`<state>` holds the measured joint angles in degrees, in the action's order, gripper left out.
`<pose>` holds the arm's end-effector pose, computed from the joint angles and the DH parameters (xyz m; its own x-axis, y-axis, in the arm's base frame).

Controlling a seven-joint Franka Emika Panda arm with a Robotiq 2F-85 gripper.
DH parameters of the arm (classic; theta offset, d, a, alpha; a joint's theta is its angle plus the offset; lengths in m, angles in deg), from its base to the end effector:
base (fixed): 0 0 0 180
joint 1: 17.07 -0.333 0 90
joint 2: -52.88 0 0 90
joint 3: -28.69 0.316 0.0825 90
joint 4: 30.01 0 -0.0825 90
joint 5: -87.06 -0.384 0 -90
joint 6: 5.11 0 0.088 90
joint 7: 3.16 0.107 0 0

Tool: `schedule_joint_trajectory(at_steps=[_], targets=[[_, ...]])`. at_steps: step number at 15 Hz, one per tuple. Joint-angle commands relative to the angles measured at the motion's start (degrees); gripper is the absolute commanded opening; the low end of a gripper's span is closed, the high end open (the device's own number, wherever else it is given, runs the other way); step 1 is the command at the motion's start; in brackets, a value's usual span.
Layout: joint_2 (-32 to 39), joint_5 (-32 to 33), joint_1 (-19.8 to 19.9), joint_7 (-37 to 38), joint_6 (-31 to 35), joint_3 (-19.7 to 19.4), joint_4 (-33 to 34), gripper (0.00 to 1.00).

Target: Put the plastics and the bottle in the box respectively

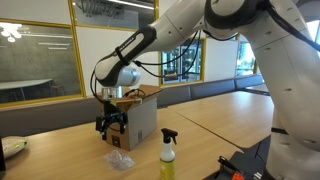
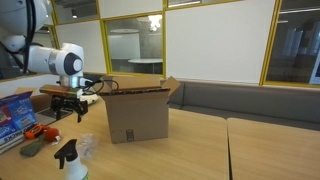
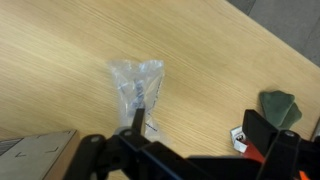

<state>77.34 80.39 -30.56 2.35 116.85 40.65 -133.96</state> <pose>0.5741 0.2690 0.3023 0.9536 0.2722 -0.1283 0.2502 -0.9541 -0.1649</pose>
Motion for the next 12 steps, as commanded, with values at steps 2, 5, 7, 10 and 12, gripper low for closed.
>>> schedule_joint_trajectory(at_steps=[2,5,7,10,12], targets=[[6.10,1.02,-2.17,3.40,7.23,-1.16,2.14,1.00],[9.57,1.75,-3.42,5.79,9.92,-2.06,3.14,1.00],[11.11,2.80,-4.55,7.91,11.23,-3.04,3.37,1.00],[12.78,5.43,-6.69,11.93,13.68,-5.09,3.25,1.00],[13.71,7.50,-8.12,14.82,15.33,-6.73,3.08,1.00]])
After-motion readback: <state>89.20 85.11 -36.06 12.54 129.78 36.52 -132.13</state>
